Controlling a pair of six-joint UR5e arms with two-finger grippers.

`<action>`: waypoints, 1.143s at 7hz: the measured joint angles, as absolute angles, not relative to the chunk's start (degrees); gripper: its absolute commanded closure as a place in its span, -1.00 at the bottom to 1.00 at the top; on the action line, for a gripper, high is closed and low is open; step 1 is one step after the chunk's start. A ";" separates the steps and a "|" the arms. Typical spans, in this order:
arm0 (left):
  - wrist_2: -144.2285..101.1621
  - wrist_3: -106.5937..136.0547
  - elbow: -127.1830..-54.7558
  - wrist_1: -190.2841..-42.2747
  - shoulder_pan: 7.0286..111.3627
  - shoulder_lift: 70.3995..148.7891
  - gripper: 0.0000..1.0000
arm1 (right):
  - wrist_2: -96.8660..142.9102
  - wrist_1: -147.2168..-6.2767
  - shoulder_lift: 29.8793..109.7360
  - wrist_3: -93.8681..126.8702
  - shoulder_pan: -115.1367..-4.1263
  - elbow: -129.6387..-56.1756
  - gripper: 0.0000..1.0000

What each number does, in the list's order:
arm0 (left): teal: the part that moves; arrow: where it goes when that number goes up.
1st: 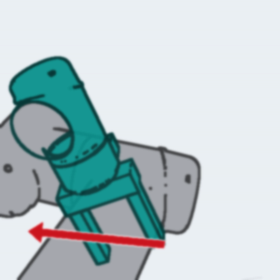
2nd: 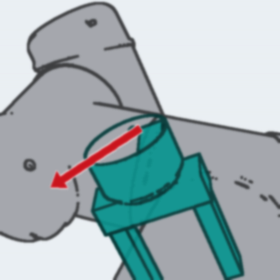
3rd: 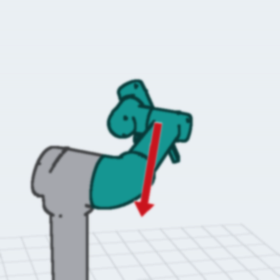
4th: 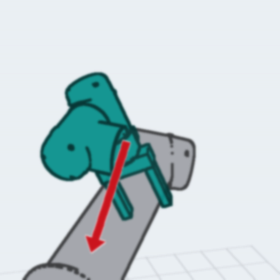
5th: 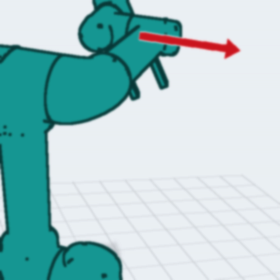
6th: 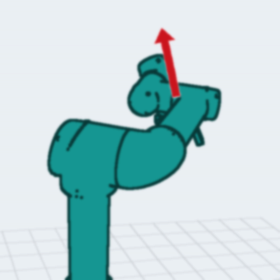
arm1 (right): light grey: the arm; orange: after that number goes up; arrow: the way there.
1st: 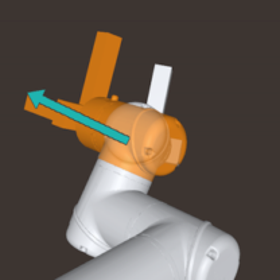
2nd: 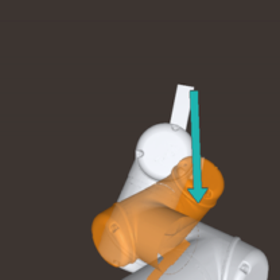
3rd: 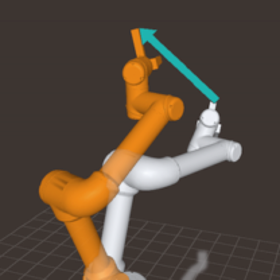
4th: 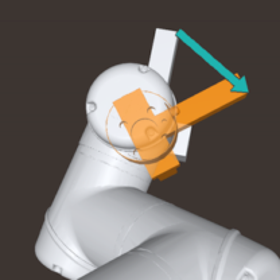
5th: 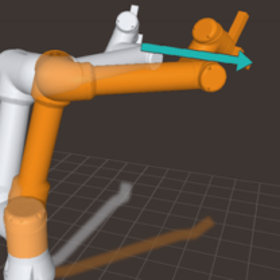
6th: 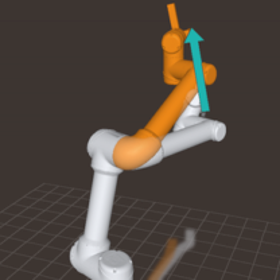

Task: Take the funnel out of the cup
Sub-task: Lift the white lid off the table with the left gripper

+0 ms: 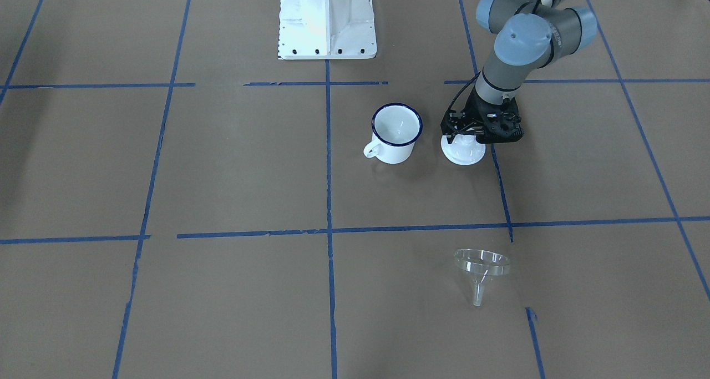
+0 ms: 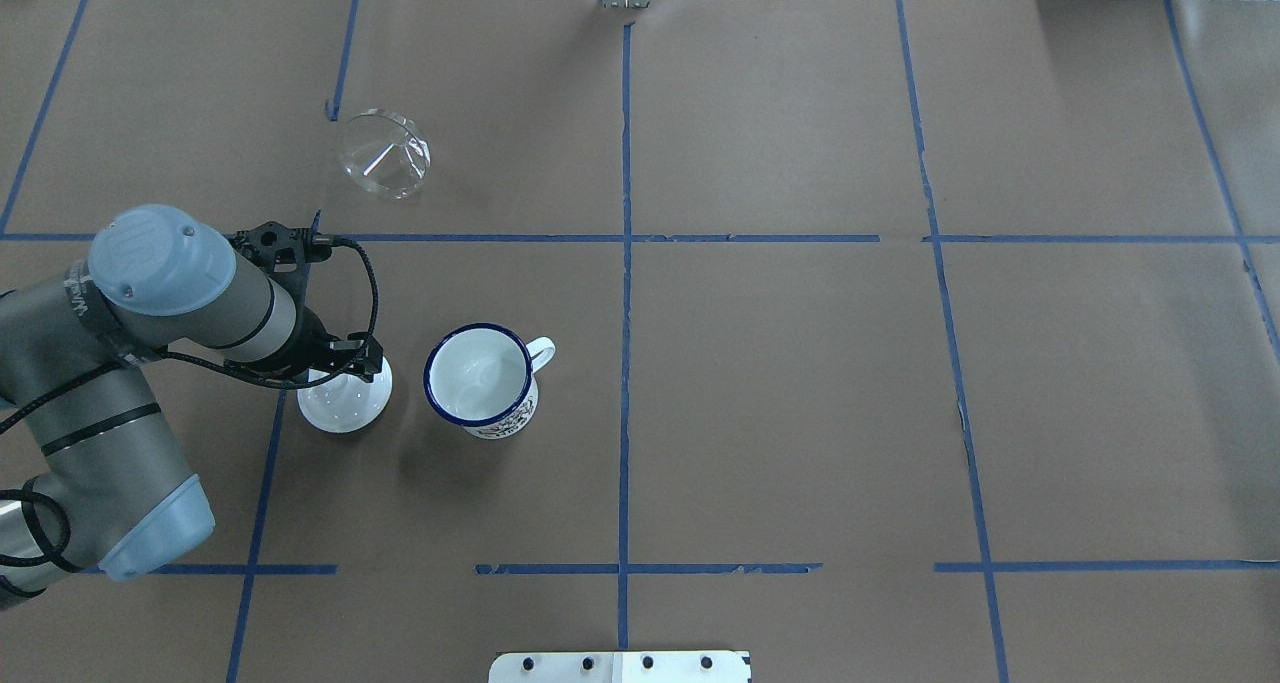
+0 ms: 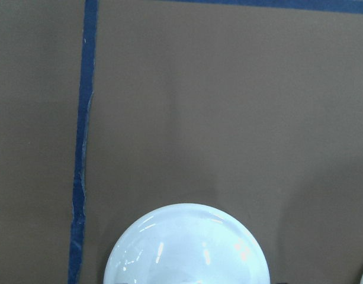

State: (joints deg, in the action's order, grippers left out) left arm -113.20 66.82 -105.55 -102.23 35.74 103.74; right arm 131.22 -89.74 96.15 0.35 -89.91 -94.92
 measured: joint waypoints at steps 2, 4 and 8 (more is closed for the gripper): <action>-113.20 66.82 -105.70 -102.12 35.71 103.58 1.00 | 131.22 -89.74 96.15 0.35 -89.91 -94.92 -1.00; -113.20 66.80 -106.85 -100.40 35.76 103.59 1.00 | 131.22 -89.74 96.15 0.35 -89.91 -94.92 -1.00; -113.69 66.77 -119.35 -87.63 36.80 104.90 1.00 | 131.22 -89.74 96.15 0.35 -89.91 -94.92 -1.00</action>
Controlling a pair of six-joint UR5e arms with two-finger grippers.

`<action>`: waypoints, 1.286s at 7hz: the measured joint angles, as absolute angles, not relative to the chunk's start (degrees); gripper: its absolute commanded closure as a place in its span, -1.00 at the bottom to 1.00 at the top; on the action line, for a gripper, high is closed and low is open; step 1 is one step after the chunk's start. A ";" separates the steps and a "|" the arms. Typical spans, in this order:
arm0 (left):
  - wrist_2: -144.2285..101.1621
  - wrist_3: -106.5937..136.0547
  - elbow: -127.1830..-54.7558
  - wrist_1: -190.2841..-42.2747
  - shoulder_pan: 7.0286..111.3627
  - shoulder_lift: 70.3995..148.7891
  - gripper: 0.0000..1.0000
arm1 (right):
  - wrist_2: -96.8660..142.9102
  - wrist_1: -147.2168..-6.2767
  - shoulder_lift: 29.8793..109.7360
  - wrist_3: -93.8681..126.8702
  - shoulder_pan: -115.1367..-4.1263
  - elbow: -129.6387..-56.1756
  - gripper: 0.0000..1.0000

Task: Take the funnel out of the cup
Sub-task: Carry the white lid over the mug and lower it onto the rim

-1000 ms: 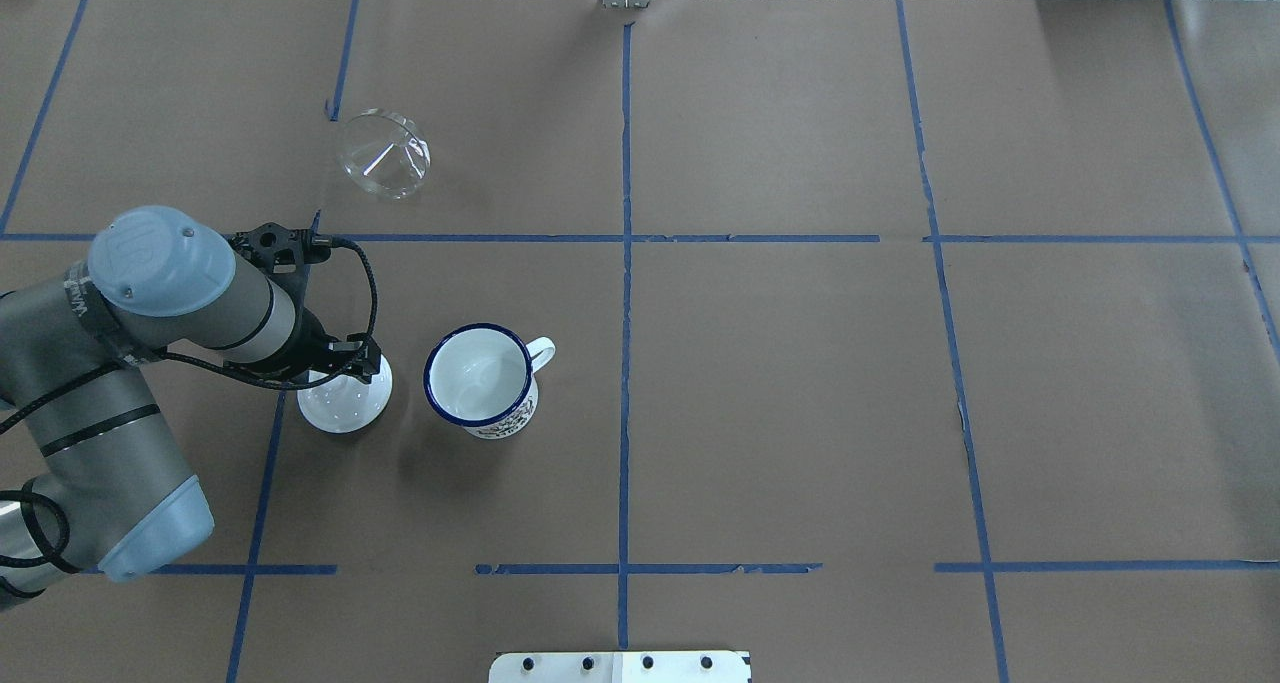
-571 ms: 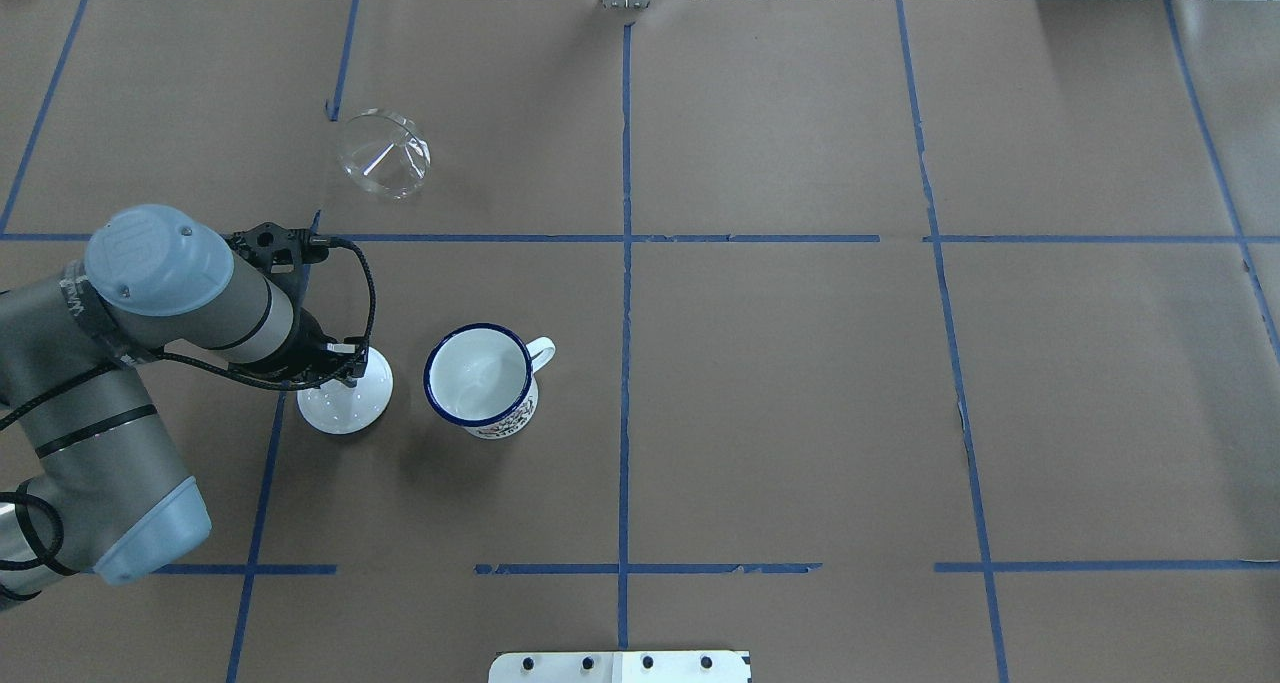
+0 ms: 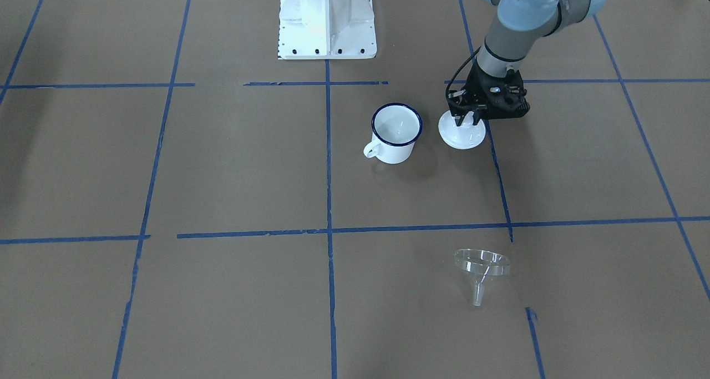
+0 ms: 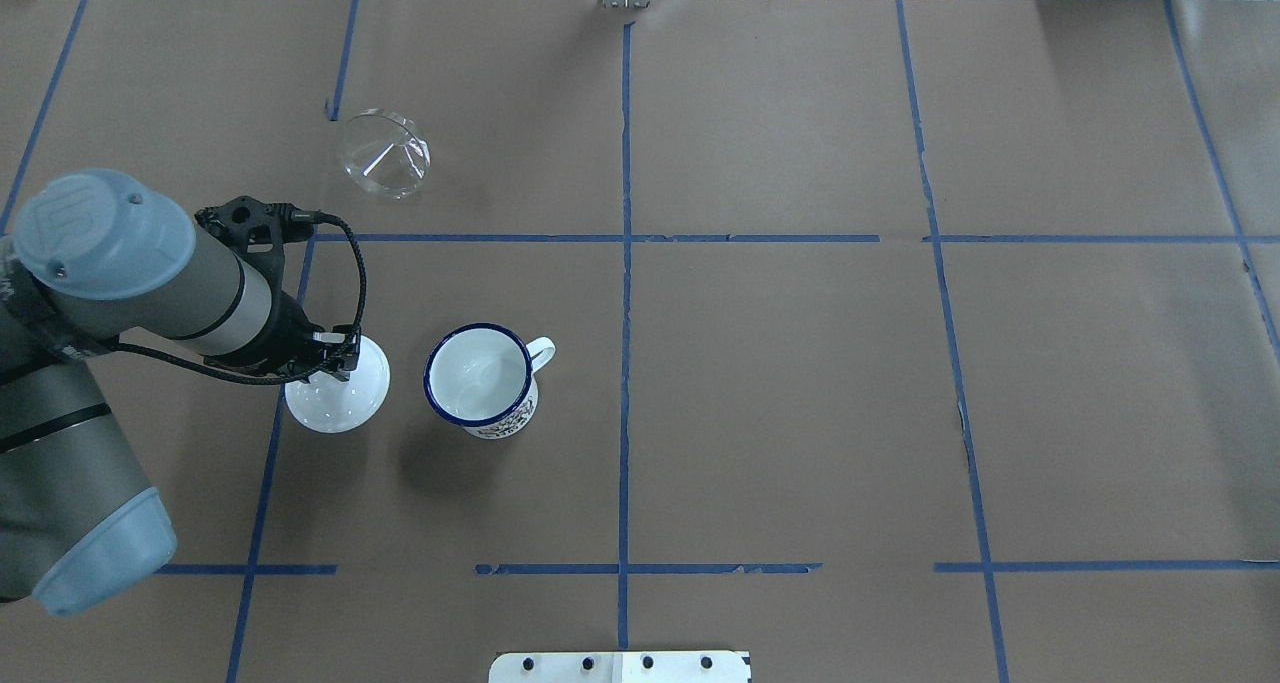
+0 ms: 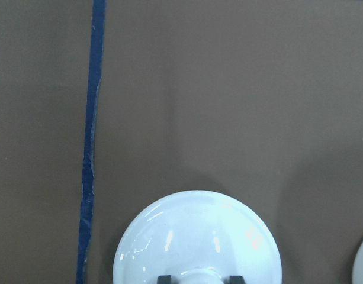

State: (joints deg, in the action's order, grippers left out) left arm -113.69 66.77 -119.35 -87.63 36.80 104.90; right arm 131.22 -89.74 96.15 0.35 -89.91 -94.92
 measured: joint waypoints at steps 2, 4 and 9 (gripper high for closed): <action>-115.67 72.13 -125.38 -75.54 36.81 112.81 1.00 | 131.22 -89.73 96.15 0.35 -89.91 -94.92 -1.00; -116.42 80.90 -120.41 -71.34 36.14 123.00 1.00 | 131.22 -89.74 96.15 0.35 -89.91 -94.92 -1.00; -115.88 83.98 -107.99 -75.50 34.09 127.52 1.00 | 131.22 -89.74 96.15 0.35 -89.91 -94.92 -1.00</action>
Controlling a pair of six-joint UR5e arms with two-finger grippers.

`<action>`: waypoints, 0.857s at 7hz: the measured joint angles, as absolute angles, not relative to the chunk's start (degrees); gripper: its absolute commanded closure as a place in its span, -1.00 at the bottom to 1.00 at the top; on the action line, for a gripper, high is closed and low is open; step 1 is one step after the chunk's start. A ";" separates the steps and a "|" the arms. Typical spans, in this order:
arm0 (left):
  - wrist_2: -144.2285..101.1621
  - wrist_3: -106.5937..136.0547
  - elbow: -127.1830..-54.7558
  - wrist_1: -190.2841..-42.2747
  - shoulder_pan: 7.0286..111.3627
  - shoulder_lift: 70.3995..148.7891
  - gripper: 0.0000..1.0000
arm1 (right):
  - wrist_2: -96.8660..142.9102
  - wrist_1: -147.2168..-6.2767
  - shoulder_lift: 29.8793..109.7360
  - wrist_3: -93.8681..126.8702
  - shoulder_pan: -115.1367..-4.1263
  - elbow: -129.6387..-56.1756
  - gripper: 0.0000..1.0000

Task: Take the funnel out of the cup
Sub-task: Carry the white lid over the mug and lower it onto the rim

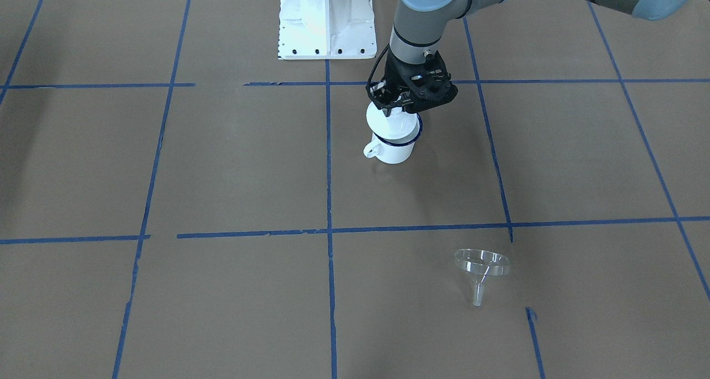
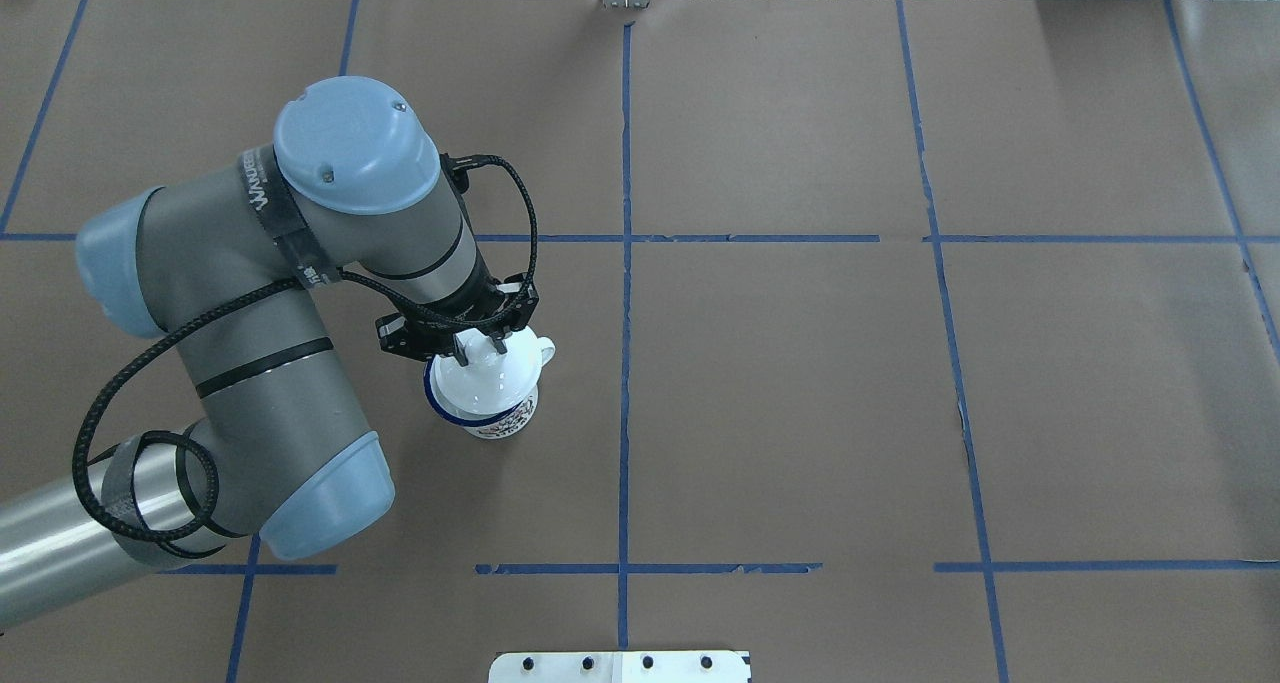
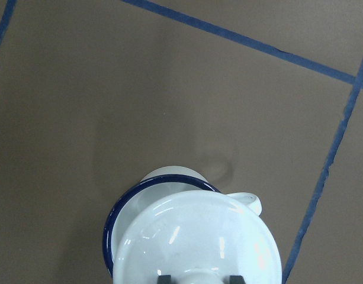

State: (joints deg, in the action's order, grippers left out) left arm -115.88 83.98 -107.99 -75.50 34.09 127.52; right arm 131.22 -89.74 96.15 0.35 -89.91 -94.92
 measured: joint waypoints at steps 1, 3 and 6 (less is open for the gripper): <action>-115.85 83.96 -107.90 -75.65 33.99 127.26 1.00 | 131.22 -89.74 96.15 0.35 -89.91 -94.92 -1.00; -115.84 83.94 -108.27 -75.75 33.93 126.48 1.00 | 131.22 -89.74 96.15 0.35 -89.91 -94.92 -1.00; -115.84 83.91 -108.33 -75.76 33.93 126.23 1.00 | 131.22 -89.74 96.15 0.35 -89.91 -94.92 -1.00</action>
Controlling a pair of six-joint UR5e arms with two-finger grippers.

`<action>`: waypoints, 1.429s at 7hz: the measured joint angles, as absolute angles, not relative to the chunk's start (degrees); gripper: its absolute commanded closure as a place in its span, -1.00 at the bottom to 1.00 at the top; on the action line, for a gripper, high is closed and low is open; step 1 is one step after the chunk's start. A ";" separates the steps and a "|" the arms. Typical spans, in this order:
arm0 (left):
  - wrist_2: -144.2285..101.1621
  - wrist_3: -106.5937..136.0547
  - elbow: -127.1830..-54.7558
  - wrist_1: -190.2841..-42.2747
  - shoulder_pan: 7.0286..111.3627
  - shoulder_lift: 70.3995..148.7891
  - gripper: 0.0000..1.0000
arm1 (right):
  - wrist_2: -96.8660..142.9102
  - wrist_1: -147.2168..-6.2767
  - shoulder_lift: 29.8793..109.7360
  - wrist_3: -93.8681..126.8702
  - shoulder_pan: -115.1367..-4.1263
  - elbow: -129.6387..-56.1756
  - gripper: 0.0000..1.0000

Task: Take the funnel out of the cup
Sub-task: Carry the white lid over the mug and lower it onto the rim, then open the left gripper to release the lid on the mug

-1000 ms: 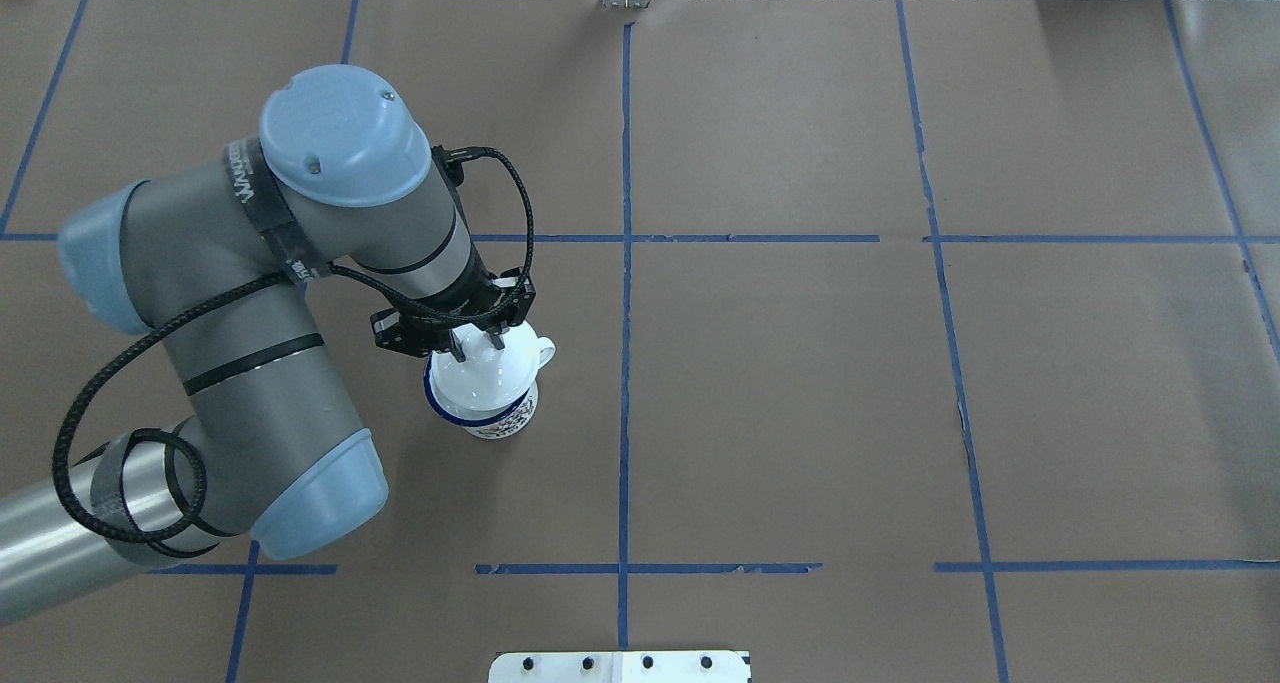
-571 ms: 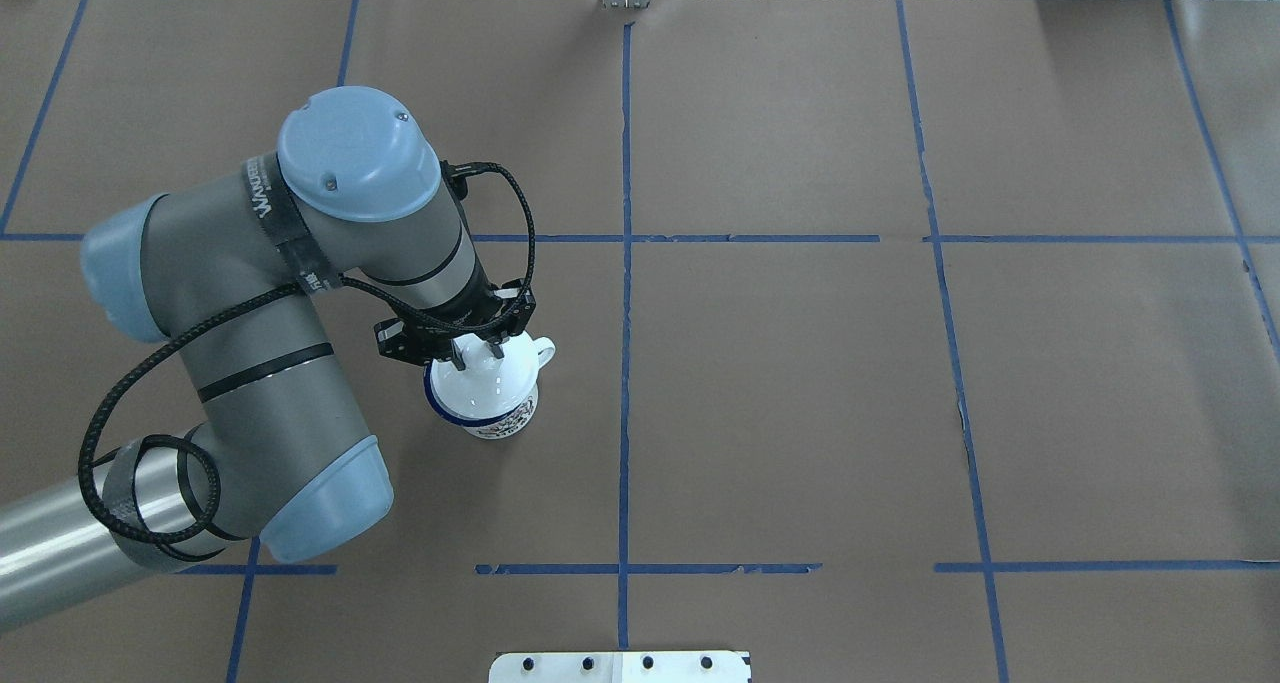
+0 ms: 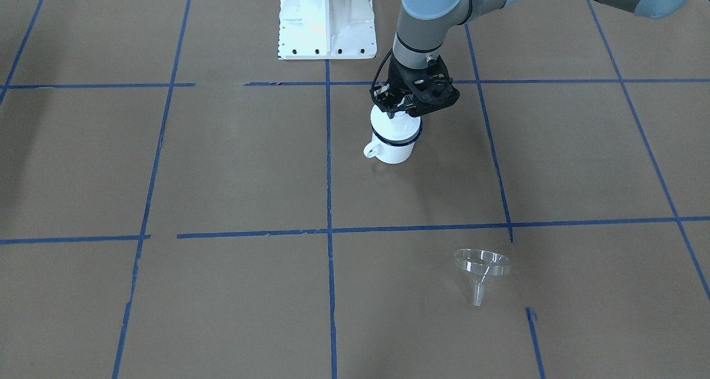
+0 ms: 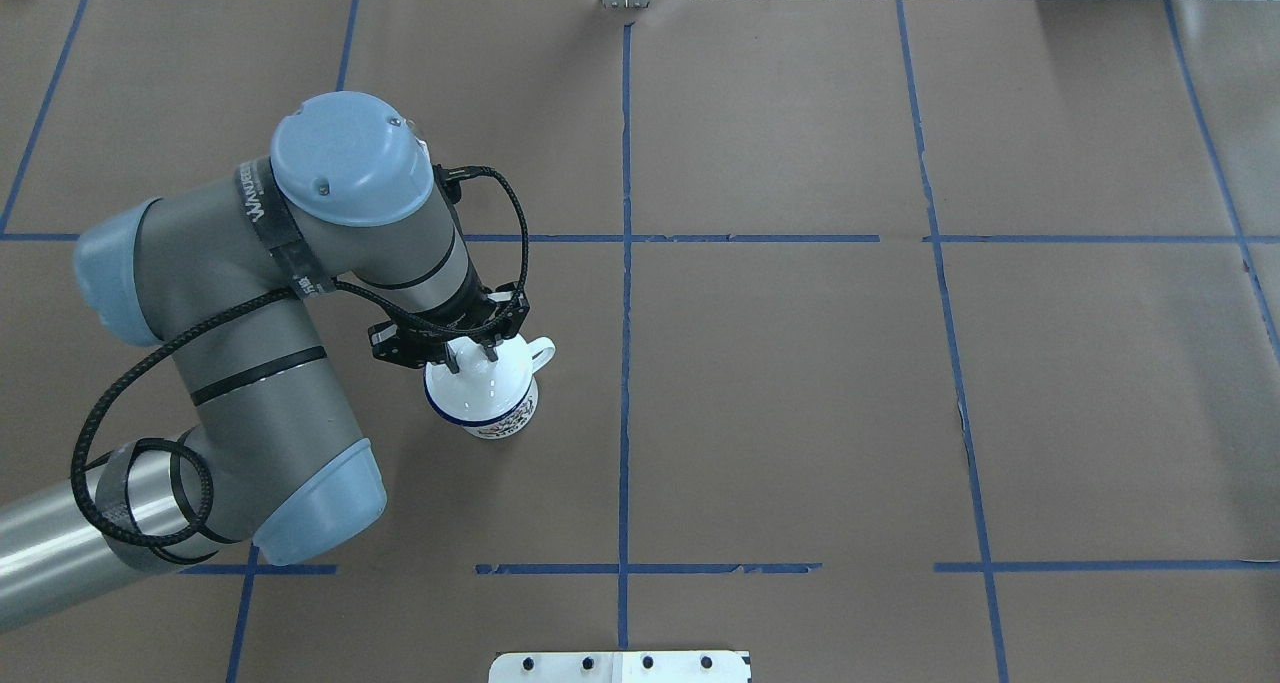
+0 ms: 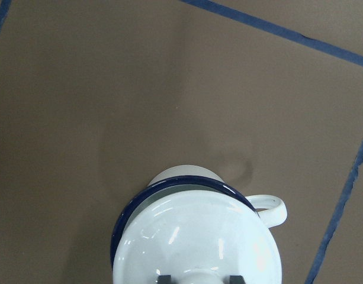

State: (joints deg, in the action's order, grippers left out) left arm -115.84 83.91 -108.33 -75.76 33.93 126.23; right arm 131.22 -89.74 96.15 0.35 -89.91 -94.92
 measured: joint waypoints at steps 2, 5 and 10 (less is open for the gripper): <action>-115.84 83.80 -107.99 -76.23 33.93 126.00 1.00 | 131.22 -89.74 96.15 0.35 -89.91 -94.92 -1.00; -115.84 83.76 -107.85 -76.91 33.93 125.40 1.00 | 131.22 -89.73 96.15 0.35 -89.91 -94.92 -1.00; -115.84 83.84 -107.77 -77.25 33.93 125.25 0.02 | 131.22 -89.74 96.15 0.35 -89.91 -94.92 -1.00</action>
